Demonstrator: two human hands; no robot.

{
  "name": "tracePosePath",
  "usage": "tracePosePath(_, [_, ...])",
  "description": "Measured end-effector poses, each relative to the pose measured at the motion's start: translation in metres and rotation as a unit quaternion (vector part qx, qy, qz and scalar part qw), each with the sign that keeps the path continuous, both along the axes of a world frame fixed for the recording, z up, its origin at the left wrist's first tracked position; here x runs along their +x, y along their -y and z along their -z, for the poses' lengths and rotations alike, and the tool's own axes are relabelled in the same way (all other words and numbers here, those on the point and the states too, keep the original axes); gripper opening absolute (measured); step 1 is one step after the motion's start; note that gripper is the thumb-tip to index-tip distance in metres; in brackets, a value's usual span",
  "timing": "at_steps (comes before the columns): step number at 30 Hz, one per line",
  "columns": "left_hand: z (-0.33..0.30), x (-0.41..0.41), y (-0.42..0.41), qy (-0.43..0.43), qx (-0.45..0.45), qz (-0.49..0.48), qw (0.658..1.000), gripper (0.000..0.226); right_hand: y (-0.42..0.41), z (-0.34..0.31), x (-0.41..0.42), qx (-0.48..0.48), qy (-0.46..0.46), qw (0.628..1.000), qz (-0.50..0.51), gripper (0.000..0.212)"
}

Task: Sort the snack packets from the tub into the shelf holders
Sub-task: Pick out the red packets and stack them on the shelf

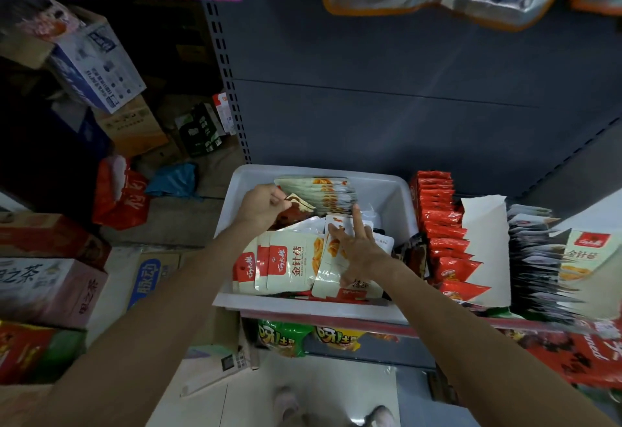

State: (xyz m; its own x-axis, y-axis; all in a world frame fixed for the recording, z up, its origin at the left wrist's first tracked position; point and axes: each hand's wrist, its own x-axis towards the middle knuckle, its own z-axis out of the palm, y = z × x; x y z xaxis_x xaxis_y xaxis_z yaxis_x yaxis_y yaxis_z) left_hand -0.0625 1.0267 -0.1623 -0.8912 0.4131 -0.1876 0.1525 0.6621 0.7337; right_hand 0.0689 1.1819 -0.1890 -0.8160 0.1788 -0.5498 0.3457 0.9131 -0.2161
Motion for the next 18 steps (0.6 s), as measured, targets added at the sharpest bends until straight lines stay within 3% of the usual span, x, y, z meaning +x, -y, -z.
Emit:
tracePosePath(2, [-0.010, 0.000, 0.003, -0.005, -0.007, 0.046, 0.999, 0.008, 0.001, -0.003, 0.000, -0.004, 0.003, 1.000, 0.001, 0.113])
tracePosePath(4, [-0.012, 0.003, 0.004, -0.001, -0.029, 0.066, 0.997, 0.016, -0.001, -0.005, -0.001, -0.022, 0.004, 1.000, -0.002, 0.112])
tracePosePath(8, [-0.009, 0.018, -0.002, 0.010, -0.040, 0.076, 0.996, 0.021, -0.008, -0.009, 0.003, -0.126, -0.043, 0.990, 0.035, 0.107])
tracePosePath(12, [-0.014, 0.020, -0.013, -0.037, -0.021, 0.054, 0.998, 0.023, -0.014, -0.019, 0.004, -0.281, -0.150, 0.938, 0.137, 0.092])
tracePosePath(16, [-0.023, 0.023, -0.020, -0.093, 0.035, 0.028, 0.995, 0.015, -0.016, -0.032, 0.003, -0.327, -0.217, 0.892, 0.225, 0.073])
tracePosePath(18, [-0.022, 0.026, -0.020, -0.079, 0.082, 0.014, 0.993, 0.013, -0.016, -0.042, 0.004, -0.367, -0.237, 0.865, 0.247, 0.061])
